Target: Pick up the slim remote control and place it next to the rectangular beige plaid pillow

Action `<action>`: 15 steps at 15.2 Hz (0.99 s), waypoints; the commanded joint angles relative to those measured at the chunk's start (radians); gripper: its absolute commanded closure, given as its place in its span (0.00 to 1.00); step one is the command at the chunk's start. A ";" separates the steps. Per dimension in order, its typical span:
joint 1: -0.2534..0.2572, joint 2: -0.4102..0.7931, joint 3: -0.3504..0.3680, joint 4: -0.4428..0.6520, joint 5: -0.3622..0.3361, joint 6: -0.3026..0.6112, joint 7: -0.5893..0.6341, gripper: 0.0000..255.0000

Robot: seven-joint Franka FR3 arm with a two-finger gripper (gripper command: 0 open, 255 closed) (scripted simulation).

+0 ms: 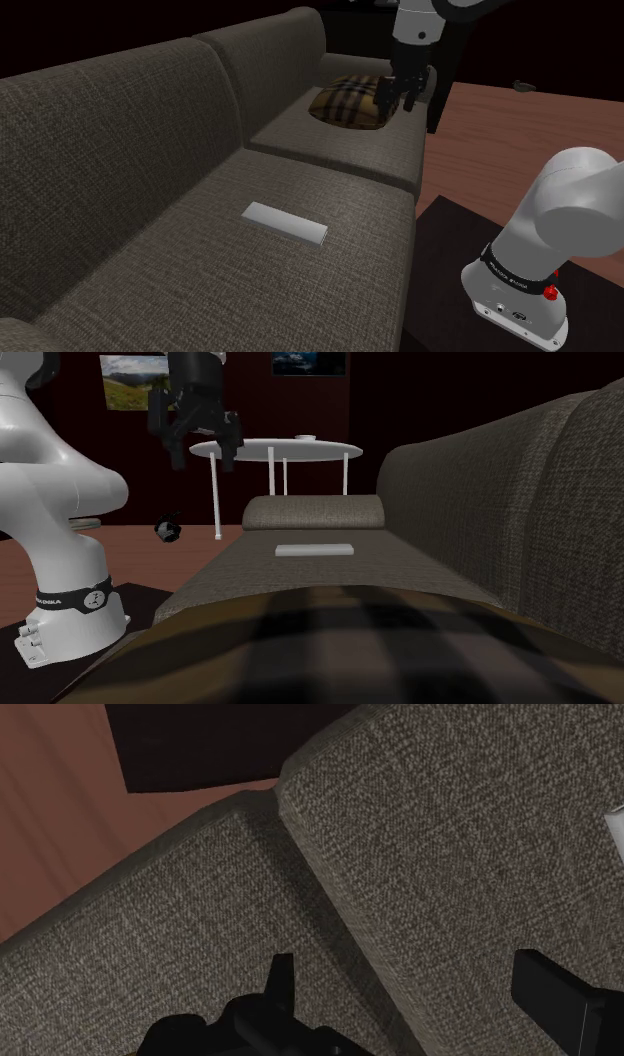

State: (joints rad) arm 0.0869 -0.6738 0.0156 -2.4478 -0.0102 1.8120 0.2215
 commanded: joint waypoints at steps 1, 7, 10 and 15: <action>0.024 0.038 0.029 -0.002 0.020 0.039 0.018 0.00; 0.084 0.182 0.107 0.013 0.061 0.163 0.057 0.00; 0.111 0.261 0.146 0.033 0.074 0.221 0.076 0.00; 0.150 0.403 0.210 0.085 0.080 0.308 0.113 0.00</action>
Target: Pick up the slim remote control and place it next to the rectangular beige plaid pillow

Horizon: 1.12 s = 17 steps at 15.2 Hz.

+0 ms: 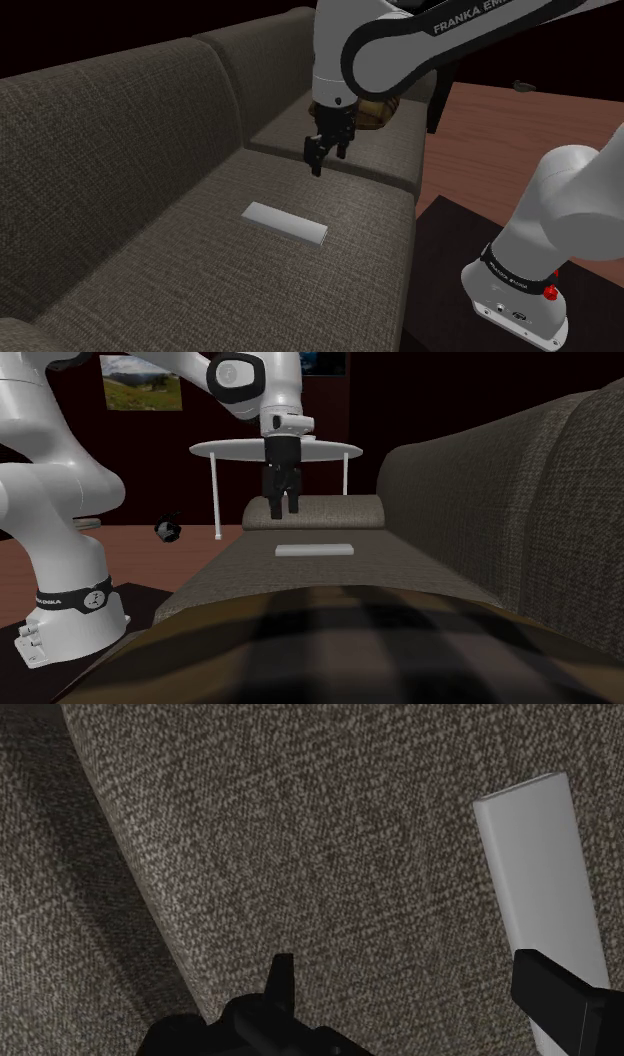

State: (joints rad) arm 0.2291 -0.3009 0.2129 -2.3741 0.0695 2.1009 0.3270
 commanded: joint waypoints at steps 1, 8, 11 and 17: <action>0.015 0.060 0.025 0.024 -0.002 0.035 0.016 0.00; 0.066 0.274 0.105 0.139 -0.045 0.128 0.083 0.00; 0.090 0.362 0.128 0.194 -0.076 0.154 0.114 0.00; 0.095 0.412 0.126 0.166 -0.099 0.231 0.131 0.00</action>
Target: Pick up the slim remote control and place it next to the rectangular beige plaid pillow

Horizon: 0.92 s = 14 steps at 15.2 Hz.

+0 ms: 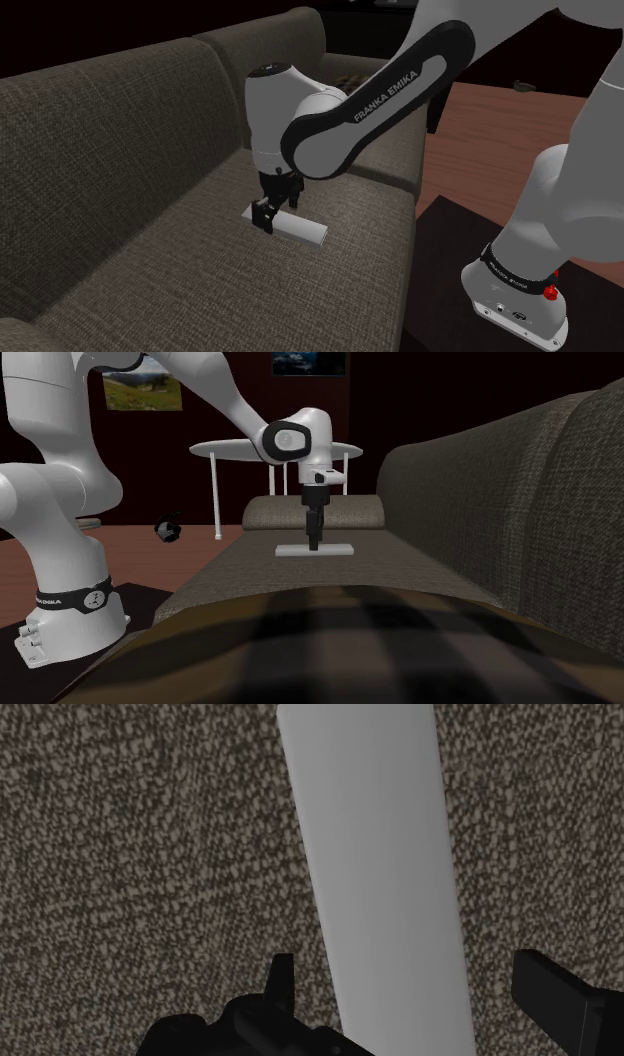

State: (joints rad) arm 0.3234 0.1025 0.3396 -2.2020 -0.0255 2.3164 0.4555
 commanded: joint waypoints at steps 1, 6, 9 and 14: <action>0.001 0.018 -0.001 -0.010 -0.009 0.028 0.005 0.00; 0.002 0.024 -0.002 -0.012 -0.011 0.035 0.007 0.00; 0.002 0.024 -0.002 -0.012 -0.011 0.035 0.007 0.00; 0.001 0.023 -0.002 -0.012 -0.011 0.034 0.007 1.00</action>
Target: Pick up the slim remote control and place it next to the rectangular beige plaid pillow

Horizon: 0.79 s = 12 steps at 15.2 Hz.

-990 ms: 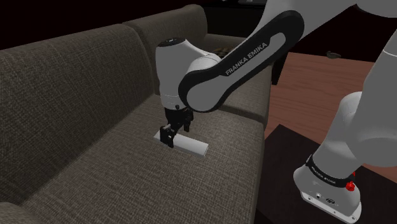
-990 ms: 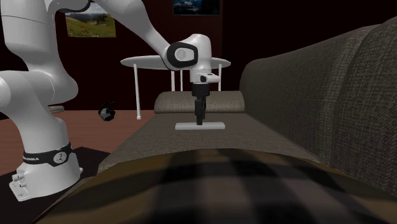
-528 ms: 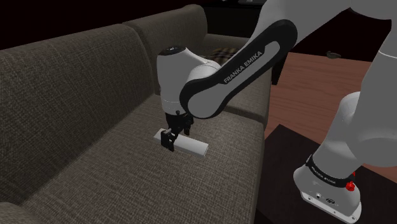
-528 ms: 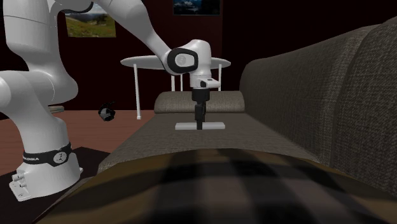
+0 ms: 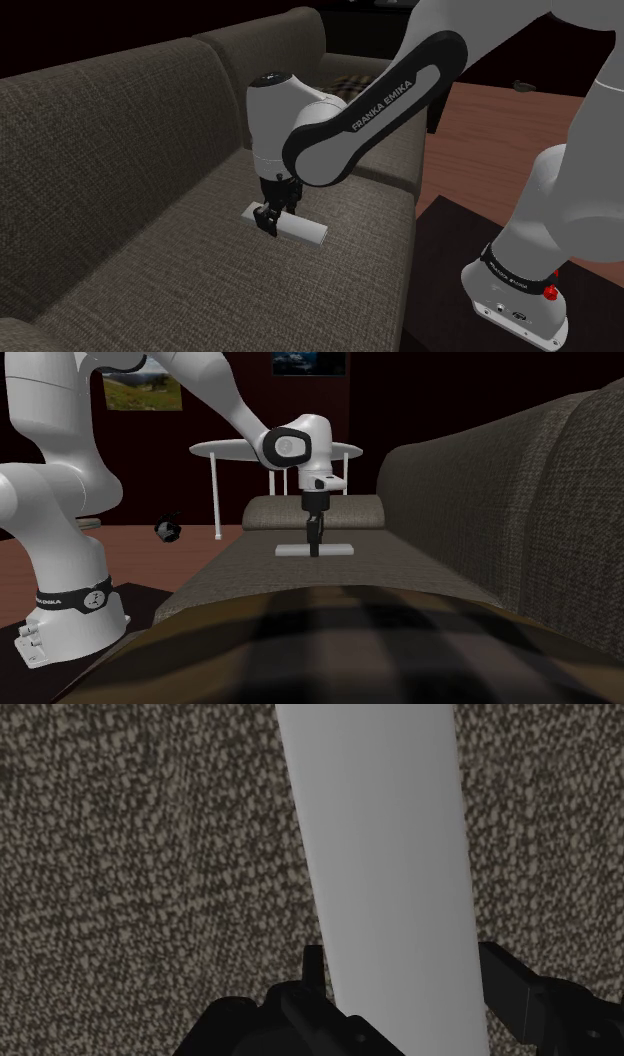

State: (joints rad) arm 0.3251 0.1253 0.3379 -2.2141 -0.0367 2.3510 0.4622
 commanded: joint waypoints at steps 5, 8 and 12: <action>0.000 0.001 0.000 0.000 0.000 0.000 0.000 1.00; -0.002 -0.026 0.002 0.013 0.013 -0.038 -0.008 1.00; -0.004 -0.058 0.004 0.034 0.028 -0.089 -0.018 1.00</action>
State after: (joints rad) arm 0.3211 0.0747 0.3411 -2.1857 -0.0125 2.2745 0.4460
